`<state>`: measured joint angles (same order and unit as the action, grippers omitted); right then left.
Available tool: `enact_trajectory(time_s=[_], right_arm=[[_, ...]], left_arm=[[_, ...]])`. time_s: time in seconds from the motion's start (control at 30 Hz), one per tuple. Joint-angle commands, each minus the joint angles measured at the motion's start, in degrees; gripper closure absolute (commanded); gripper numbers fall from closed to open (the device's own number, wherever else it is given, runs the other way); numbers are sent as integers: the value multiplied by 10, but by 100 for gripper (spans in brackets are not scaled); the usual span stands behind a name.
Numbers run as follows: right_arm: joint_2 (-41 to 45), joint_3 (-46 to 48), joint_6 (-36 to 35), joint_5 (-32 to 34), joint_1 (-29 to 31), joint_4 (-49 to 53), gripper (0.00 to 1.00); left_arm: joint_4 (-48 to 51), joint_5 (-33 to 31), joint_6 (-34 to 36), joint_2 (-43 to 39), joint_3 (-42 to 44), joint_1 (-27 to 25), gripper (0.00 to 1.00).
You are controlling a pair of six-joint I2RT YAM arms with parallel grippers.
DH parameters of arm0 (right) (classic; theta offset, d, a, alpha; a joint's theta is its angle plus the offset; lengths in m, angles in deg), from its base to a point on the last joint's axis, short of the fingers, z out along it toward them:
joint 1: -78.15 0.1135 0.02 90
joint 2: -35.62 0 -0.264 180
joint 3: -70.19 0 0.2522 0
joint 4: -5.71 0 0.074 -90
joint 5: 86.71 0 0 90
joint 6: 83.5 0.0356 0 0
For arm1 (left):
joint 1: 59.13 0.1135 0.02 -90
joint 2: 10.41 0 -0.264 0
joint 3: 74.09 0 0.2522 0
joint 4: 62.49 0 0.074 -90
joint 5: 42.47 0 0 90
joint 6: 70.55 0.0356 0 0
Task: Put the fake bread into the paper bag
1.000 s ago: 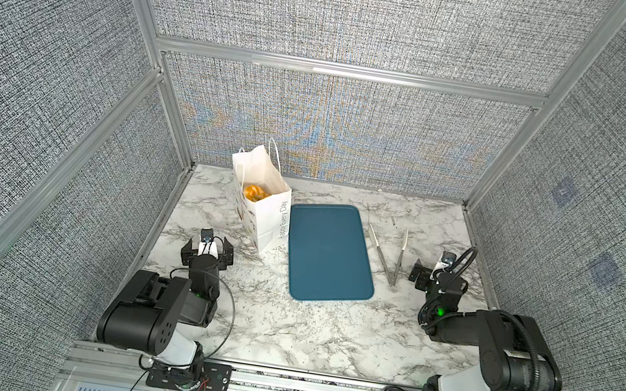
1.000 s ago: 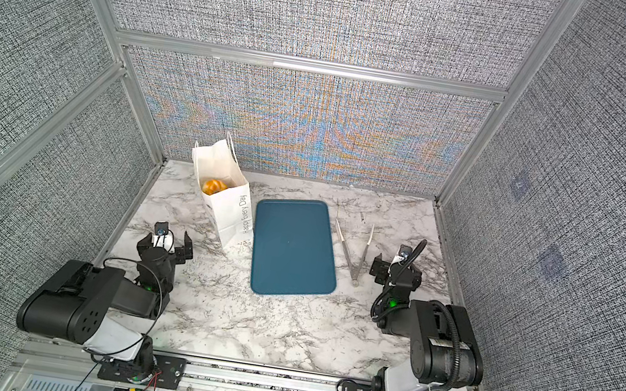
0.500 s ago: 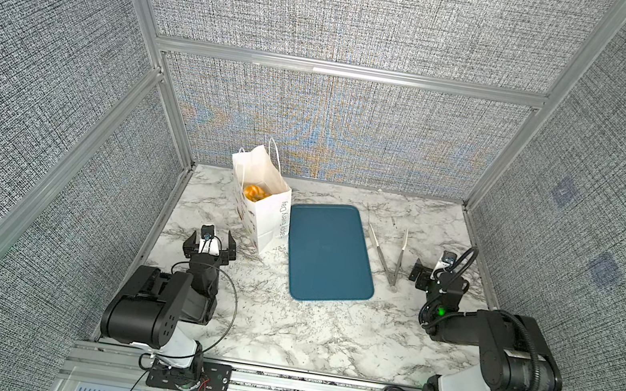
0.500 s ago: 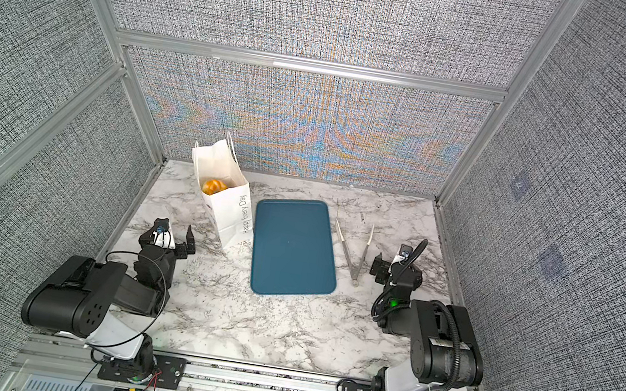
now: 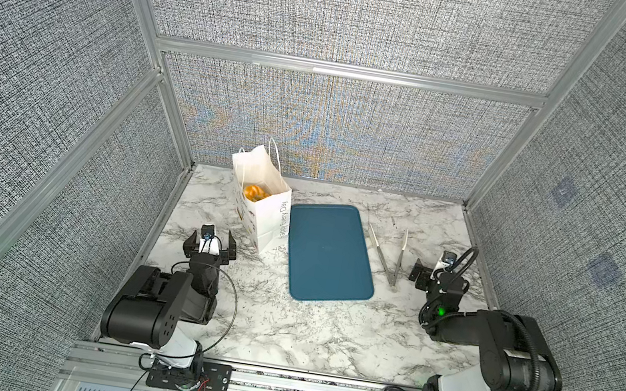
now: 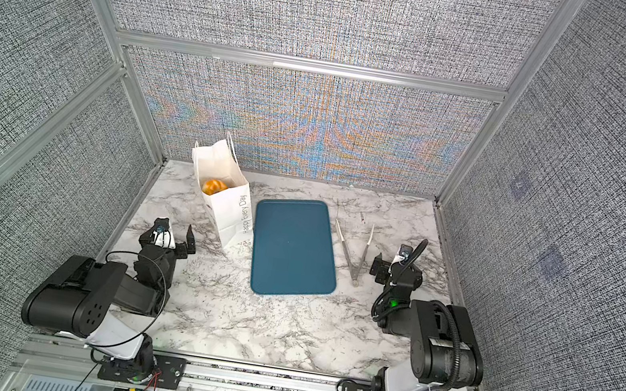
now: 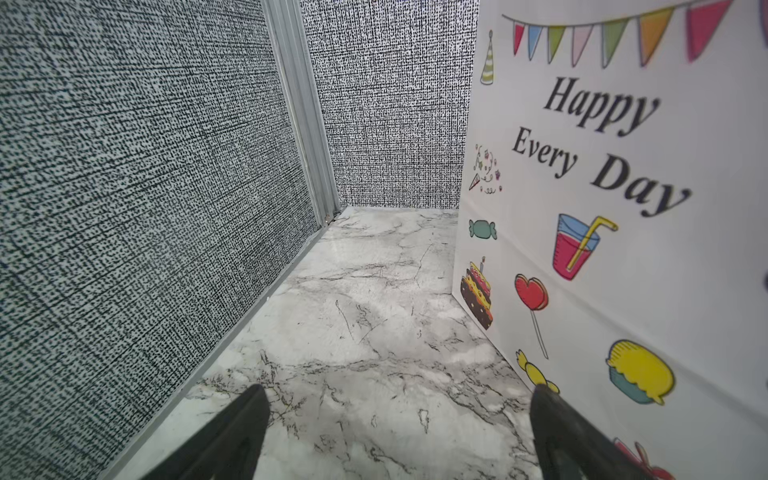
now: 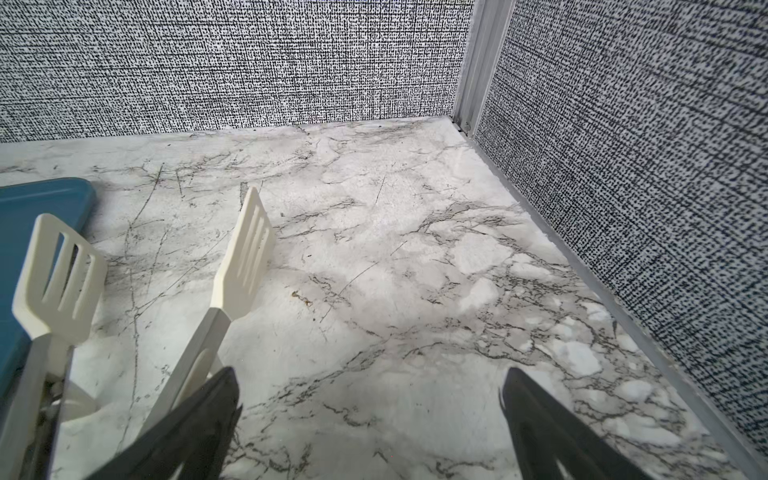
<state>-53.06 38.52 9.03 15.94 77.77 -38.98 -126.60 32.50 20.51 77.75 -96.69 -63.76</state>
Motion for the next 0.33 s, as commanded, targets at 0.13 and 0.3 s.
enact_trajectory(time_s=[0.13,0.3], right_arm=[[2,0,2,0,0,-13,1],[2,-1,2,0,1,-13,1]], left_arm=[[-10,6,-3,1,-4,2,1],[-12,7,-3,0,-1,2,1]])
